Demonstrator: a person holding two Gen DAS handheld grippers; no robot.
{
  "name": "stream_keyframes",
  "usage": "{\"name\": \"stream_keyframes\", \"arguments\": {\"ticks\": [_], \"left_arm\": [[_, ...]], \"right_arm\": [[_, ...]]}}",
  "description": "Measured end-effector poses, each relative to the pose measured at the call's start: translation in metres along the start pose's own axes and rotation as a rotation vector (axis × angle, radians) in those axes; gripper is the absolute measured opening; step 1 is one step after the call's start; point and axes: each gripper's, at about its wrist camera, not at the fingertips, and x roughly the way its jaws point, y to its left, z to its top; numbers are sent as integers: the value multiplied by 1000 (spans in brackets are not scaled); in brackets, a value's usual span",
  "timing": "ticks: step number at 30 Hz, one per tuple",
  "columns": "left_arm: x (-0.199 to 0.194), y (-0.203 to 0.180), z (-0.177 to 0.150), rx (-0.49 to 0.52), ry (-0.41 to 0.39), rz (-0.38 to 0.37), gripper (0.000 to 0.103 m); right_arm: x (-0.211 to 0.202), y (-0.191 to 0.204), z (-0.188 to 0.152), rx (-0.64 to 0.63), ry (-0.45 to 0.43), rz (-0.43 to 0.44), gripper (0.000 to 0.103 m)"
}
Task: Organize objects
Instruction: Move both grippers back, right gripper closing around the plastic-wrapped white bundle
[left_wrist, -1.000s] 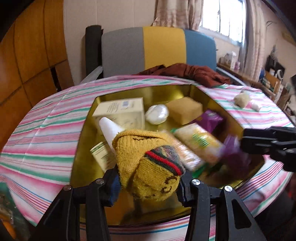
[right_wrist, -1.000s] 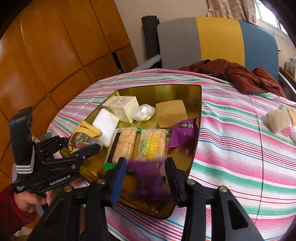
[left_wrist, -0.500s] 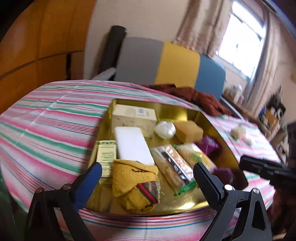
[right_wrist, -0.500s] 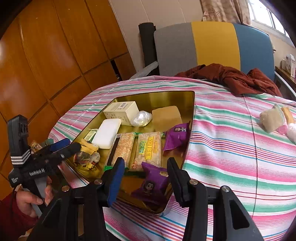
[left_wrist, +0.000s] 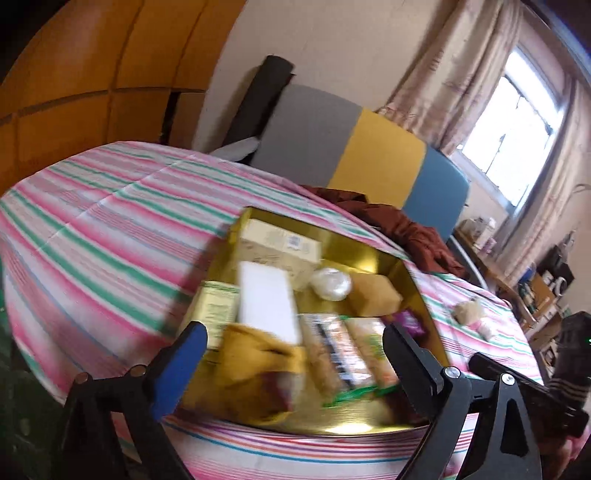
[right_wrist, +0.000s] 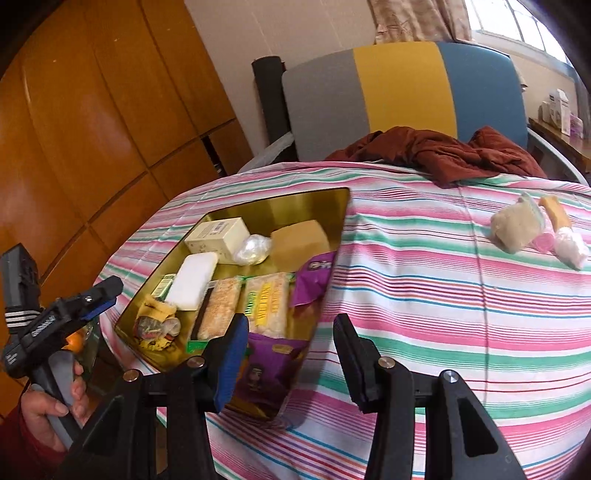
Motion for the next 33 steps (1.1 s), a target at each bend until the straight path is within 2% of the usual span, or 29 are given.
{"name": "stream_keyframes", "arguments": {"ticks": [7,13,17,20,23,27,30,33], "left_arm": [[8,-56,1,11,31,-140,101],[19,-114,-7,141,67,-164,103],[35,-152,-20,234,136,-176,103],[42,-177,-30,275,169,-202,103],[47,-198,-38,307,183,-234,103],[64,-227,-49,353,242,-242,103],[73,-243,-57,370,271,-256,103],[82,-256,-63,390,293,-257,103]], "right_arm": [[-9,-28,-1,40,-8,-57,48],[-19,-66,-5,95,-23,-128,48],[-26,-98,-10,137,-31,-186,48],[-30,-126,-16,173,-26,-241,48],[-34,-155,-22,223,-28,-252,48],[-35,-189,-25,265,-6,-316,49],[-38,-216,-16,261,-17,-375,50],[-44,-244,7,237,-57,-446,51]]}}
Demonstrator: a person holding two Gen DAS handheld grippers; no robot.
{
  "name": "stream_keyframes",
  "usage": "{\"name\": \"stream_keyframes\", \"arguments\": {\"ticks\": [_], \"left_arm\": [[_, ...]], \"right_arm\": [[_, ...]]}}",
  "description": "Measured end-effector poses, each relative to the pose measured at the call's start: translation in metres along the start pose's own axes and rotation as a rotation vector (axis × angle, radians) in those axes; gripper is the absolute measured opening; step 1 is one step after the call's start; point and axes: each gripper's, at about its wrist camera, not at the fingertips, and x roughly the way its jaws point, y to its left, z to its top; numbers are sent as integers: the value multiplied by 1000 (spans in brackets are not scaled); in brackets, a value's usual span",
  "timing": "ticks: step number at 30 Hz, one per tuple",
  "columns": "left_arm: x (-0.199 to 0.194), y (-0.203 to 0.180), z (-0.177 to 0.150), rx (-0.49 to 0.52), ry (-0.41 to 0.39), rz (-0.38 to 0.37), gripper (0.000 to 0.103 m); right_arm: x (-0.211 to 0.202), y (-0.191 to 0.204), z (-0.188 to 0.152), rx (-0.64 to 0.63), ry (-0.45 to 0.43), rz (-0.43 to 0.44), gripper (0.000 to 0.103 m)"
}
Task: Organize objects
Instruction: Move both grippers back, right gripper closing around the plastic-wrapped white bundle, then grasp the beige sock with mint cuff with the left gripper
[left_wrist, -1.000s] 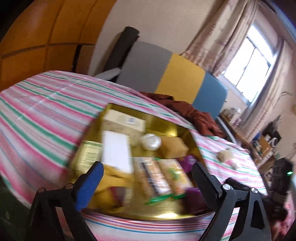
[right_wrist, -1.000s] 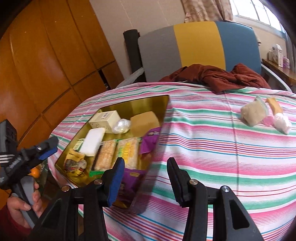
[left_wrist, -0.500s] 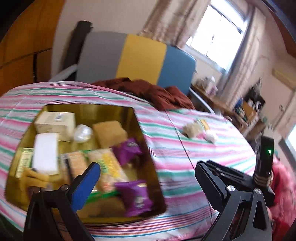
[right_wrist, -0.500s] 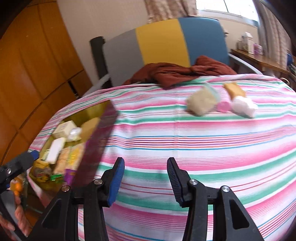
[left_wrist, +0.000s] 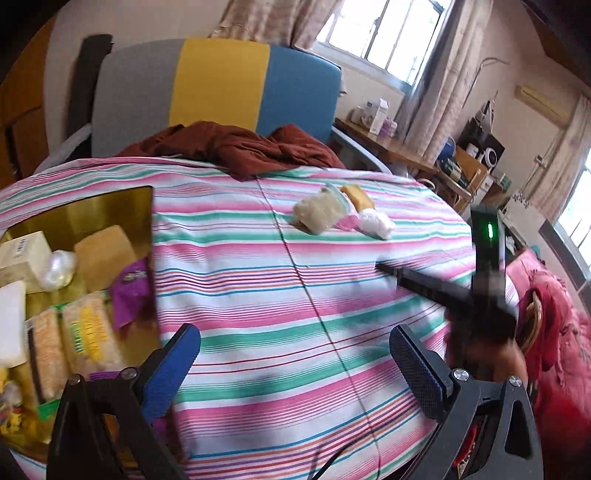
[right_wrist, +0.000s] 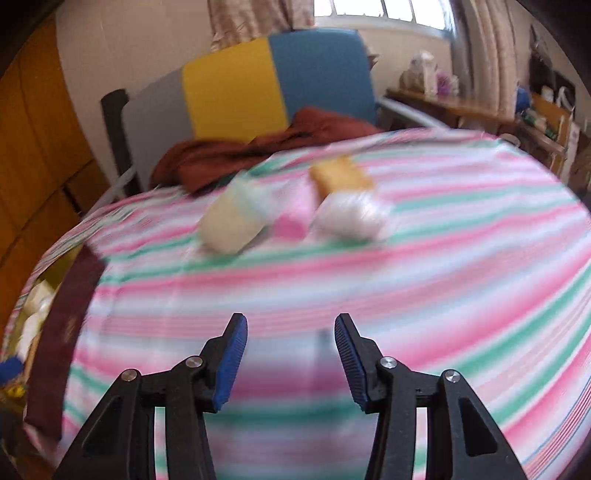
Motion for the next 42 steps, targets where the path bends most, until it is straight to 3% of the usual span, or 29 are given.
{"name": "stream_keyframes", "arguments": {"ticks": [2,3,8,14,23,30,35,42], "left_arm": [[7,-5,0,7,12,-1,103],[10,-7,1,12,18,0,103],[20,-11,3,29,39,23,103],[32,-5,14,18,51,53,103],[65,-12,35,44,60,84,103],[110,-18,61,93,75,129,103],[146,-29,88,185,78,164,103],[198,-38,122,296,89,169,103]], "right_arm": [[7,-11,23,-22,-34,-35,71],[11,-15,33,-33,-41,-53,73],[40,-36,70,-60,-34,-76,73],[73,-40,75,-78,20,-40,73],[83,-36,62,-88,34,-49,45],[61,-40,42,-45,17,-88,42],[43,-53,25,45,-10,-87,42],[43,-53,22,58,-31,-97,43]]}}
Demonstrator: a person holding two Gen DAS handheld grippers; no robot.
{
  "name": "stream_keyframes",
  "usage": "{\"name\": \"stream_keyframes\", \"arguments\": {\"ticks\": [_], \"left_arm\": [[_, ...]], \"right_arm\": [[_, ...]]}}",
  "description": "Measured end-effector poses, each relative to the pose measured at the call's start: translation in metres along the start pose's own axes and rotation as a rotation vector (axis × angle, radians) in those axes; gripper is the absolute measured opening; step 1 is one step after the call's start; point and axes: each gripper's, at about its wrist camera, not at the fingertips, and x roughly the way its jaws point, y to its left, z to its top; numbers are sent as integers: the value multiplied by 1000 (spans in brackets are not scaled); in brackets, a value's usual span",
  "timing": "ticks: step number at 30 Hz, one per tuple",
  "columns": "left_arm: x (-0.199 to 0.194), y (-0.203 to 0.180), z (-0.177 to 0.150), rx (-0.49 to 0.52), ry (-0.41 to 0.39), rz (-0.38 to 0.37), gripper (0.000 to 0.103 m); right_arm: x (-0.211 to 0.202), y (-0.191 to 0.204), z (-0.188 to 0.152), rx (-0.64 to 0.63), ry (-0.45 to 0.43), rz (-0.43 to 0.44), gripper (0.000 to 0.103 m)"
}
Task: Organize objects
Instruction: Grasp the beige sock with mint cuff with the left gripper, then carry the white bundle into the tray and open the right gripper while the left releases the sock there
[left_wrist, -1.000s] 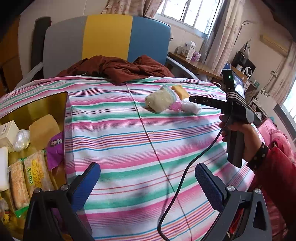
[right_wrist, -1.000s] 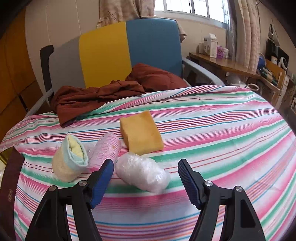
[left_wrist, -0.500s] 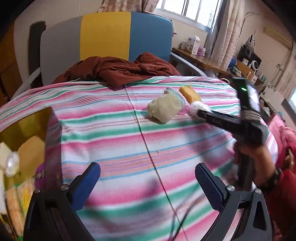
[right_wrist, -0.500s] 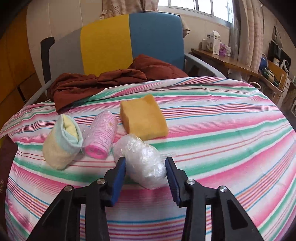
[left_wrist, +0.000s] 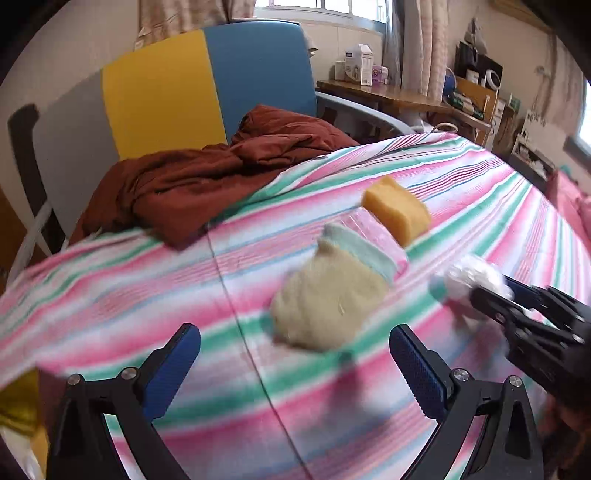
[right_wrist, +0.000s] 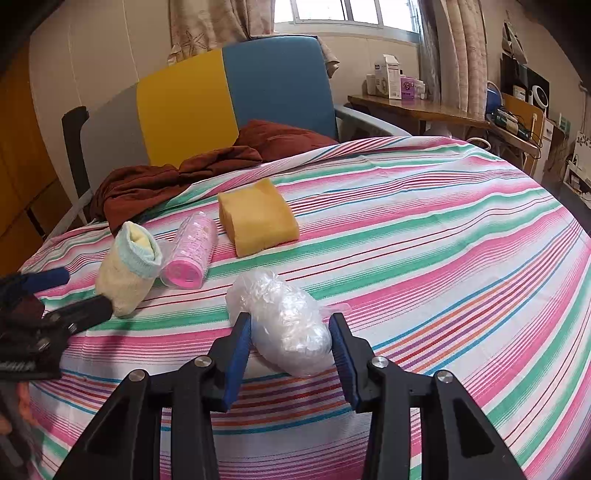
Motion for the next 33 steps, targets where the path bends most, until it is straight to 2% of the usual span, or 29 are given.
{"name": "stream_keyframes", "arguments": {"ticks": [3,5,6,7,8,12,17,24,33], "left_arm": [[15,-4,7,34,-6,-20,103],[20,-6,5,24,-22,-76,99],[21,-8,3,19,-32,-102,88],[22,-11,1,19,-26,-106,72],[26,-14,-1,22,-8,-96,65],[19,-12,-7,4,-43,-96,64],[6,-5,-22,-42,-72,-11,64],[-16,3,-48,-122,-95,42,64],[-69,4,-88,-181,-220,92,63]], "right_arm": [[2,2,-1,-7,-6,-11,43],[2,3,-1,-11,-10,-18,43],[2,3,-1,-12,-10,-19,43],[3,3,-2,-10,-10,-18,43],[3,2,-2,-5,-12,-13,43],[3,-1,-3,9,-15,-8,43],[3,1,-3,4,-20,-26,43],[-2,2,-3,1,-35,-59,43],[-28,17,-20,7,-72,-22,42]]}}
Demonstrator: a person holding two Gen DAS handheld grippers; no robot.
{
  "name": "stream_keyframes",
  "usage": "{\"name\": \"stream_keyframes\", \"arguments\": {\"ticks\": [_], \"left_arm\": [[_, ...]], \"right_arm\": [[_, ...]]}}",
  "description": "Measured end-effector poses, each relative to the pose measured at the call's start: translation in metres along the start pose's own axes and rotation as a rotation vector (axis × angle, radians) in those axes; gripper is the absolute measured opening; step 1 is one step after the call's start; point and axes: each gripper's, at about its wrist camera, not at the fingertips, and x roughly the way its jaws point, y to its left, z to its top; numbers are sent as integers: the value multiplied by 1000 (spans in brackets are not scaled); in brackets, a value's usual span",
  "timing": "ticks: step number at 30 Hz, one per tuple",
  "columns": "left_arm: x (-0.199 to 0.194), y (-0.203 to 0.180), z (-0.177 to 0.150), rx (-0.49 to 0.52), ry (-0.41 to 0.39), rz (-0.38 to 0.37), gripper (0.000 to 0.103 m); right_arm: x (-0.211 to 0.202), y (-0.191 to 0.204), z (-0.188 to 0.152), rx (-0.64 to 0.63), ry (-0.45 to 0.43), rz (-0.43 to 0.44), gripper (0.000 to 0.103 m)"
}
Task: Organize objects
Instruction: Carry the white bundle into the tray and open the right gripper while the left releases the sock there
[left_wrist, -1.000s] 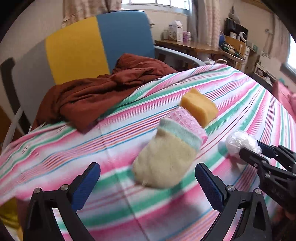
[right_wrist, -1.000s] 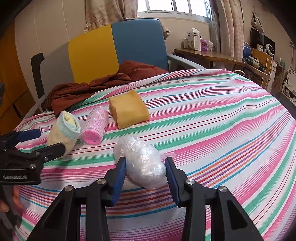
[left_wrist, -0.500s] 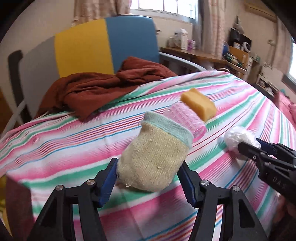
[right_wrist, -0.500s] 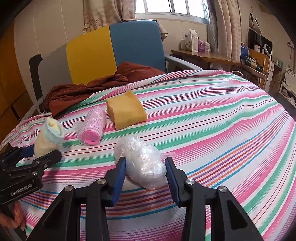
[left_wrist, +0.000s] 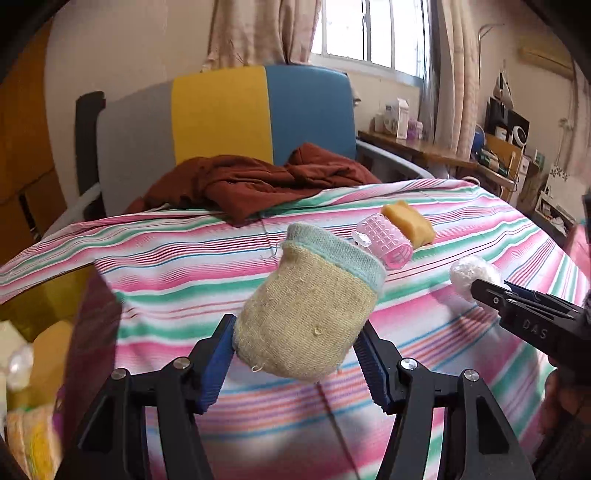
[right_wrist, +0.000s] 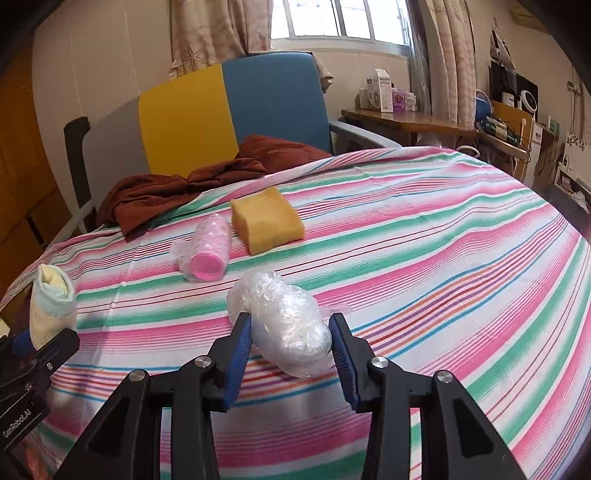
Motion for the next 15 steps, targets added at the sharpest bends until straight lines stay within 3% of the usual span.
{"name": "stream_keyframes", "arguments": {"ticks": [9,15], "left_arm": [[-35,15,-15,-69,-27,-55,63],[-64,25,-17,-135,-44,-113,63]], "right_arm": [[-18,35,-21,-79,5,25,42],[-27,46,-40,-57,34,65,42]]}}
